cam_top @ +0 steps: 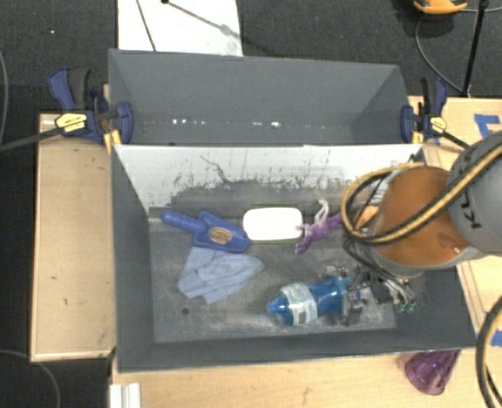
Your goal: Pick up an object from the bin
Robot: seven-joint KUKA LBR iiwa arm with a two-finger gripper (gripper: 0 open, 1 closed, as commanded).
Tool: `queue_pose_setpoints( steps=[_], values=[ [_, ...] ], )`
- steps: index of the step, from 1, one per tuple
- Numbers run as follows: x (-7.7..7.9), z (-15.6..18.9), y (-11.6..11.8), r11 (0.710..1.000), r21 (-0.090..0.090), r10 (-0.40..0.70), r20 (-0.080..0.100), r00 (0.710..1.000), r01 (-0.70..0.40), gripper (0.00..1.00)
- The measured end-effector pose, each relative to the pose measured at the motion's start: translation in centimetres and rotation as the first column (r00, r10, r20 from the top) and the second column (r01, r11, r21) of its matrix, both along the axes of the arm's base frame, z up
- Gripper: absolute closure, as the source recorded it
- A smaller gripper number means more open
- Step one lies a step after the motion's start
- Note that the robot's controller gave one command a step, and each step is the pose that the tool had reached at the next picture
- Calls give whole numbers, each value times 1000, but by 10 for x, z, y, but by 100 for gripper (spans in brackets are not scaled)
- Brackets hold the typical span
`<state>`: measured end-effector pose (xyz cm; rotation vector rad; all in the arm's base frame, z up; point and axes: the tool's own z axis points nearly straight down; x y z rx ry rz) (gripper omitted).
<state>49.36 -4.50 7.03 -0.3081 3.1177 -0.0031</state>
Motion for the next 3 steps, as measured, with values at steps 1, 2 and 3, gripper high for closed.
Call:
queue_pose_setpoints(
  steps=[1, 2, 3],
  values=[
    [13, 115, 1, 1000, 0, -6, 2, 1000, 6, 100],
    [13, 115, 1, 1000, 0, -5, 2, 1000, 5, 100],
    [10, 321, -5, 1000, 0, -25, 4, 1000, 25, 100]
  ],
)
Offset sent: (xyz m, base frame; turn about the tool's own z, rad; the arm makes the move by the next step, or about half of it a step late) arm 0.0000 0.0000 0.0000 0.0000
